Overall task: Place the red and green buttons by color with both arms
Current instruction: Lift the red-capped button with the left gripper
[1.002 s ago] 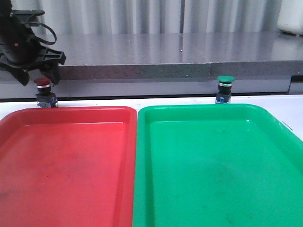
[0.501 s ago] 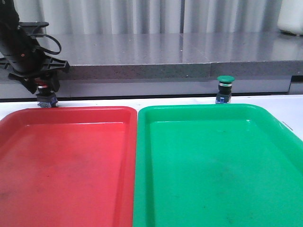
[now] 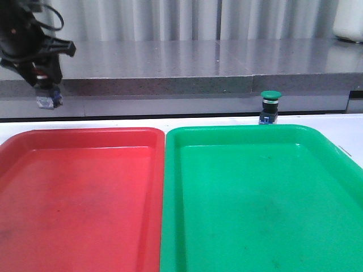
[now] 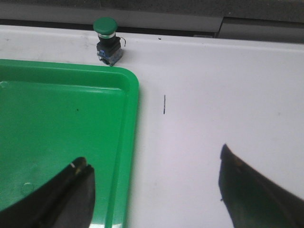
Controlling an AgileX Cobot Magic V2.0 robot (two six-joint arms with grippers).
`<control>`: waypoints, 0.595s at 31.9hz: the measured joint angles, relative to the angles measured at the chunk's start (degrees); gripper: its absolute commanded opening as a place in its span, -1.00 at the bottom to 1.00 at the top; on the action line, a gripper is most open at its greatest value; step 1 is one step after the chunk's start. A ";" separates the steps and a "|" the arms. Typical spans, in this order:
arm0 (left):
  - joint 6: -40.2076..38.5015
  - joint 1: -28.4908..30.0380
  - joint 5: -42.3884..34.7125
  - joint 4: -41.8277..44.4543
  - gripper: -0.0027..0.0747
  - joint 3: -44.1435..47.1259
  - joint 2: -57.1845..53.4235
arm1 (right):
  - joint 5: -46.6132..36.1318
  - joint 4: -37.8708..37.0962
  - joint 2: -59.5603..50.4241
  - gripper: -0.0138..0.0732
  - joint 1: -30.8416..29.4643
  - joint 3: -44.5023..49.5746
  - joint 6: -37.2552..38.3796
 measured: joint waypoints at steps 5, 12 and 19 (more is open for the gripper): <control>0.00 -0.55 1.12 0.00 -0.39 2.94 -6.64 | 0.00 0.00 0.00 0.61 0.00 0.00 0.00; 0.00 -3.07 0.48 0.00 -0.39 12.61 -17.85 | 0.00 0.00 0.00 0.61 0.00 0.00 0.00; 0.00 -6.66 -2.40 -0.36 -0.39 25.27 -29.40 | 0.00 0.00 0.00 0.61 0.00 0.00 0.00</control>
